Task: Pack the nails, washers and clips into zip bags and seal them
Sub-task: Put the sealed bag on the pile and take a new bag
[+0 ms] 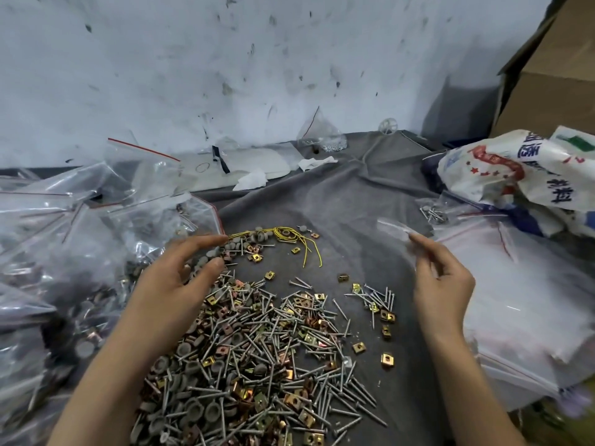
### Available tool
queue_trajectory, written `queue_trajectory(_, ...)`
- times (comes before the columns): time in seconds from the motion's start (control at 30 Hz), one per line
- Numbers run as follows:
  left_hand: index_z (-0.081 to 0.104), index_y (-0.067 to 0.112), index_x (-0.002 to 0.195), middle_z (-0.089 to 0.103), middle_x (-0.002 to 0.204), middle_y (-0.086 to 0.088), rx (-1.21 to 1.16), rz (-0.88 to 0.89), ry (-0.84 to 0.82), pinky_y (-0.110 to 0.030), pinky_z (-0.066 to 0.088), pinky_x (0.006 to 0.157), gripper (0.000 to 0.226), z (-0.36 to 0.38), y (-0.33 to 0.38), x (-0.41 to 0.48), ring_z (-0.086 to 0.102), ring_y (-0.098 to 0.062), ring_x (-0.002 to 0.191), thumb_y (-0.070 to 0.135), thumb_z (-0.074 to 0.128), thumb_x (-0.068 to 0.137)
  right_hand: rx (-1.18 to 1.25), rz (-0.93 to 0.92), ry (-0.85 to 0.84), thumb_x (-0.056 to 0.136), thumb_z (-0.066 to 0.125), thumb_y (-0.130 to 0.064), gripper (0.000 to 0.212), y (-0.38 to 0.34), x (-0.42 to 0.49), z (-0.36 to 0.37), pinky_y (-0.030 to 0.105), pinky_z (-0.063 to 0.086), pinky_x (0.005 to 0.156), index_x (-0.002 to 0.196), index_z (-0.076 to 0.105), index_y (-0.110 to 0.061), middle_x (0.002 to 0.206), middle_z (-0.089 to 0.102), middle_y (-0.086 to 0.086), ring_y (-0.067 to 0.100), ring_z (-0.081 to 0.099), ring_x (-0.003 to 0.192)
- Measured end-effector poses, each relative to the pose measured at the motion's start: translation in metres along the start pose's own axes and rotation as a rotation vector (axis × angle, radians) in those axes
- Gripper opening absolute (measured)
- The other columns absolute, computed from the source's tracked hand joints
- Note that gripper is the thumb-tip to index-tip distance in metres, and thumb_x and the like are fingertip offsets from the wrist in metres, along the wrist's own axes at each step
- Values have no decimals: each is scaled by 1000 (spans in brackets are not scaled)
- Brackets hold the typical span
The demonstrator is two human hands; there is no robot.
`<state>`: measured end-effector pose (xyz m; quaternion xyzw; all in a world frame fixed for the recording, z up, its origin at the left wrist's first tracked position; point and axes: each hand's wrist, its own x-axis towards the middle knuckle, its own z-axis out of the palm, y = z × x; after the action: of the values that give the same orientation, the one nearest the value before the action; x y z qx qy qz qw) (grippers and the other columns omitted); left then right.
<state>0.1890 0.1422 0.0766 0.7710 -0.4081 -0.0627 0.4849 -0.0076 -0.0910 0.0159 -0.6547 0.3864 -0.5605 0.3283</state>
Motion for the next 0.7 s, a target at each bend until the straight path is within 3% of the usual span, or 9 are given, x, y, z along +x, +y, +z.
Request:
queue_trajectory(0.07,55,46,111,54,112,29,9,40,-37,-19,40,87,34,3,1,-1,50,10,105,21,59,90,236,58,-108,90,59,-3,40,-27,-12,7,13,48,71,104,67,-39,81,69,-3,14,64,78)
queue_trajectory(0.17,49,41,128,54,124,27,56,141,-140,-21,40,99,43,12,6,-4,50,11,115,36,57,86,447,160,-470,83,65,-7,49,-56,-32,16,15,51,65,114,60,-45,82,72,7,15,68,71)
queue_trajectory(0.23,46,37,133,54,125,25,34,181,-202,-14,43,95,56,20,11,-7,52,12,114,48,54,80,464,169,-710,81,67,-8,38,-69,-47,24,17,50,64,109,62,-32,78,72,6,15,67,65)
queue_trajectory(0.3,56,31,125,63,114,20,14,210,-239,-12,49,85,49,24,15,-7,60,9,99,45,59,78,424,128,-849,82,67,-2,23,-77,-58,30,17,48,63,93,67,-22,69,70,-2,10,64,62)
queue_trajectory(0.37,69,25,108,70,95,16,52,246,-250,-14,51,74,29,25,14,-7,65,5,83,30,67,79,412,117,-910,83,67,-2,19,-81,-65,33,20,51,65,84,67,-22,69,68,-1,9,64,66)
queue_trajectory(0.43,74,21,98,72,84,15,65,220,-246,-13,49,69,18,23,12,-5,65,4,77,18,73,81,397,87,-946,83,67,-8,18,-83,-66,32,24,53,67,87,66,-25,71,68,1,12,65,69)
queue_trajectory(0.57,72,24,102,73,89,5,-112,58,-360,-20,52,76,20,17,10,-4,67,-6,82,22,70,82,383,82,-935,78,64,-15,19,-83,-66,32,22,49,58,91,64,-29,72,66,-3,11,62,61)
queue_trajectory(0.7,74,19,89,72,85,-3,-238,25,-385,-40,51,79,12,16,11,-4,65,-28,84,8,69,84,386,80,-910,80,65,-11,32,-82,-66,32,17,42,49,100,61,-35,69,64,-3,6,54,50)
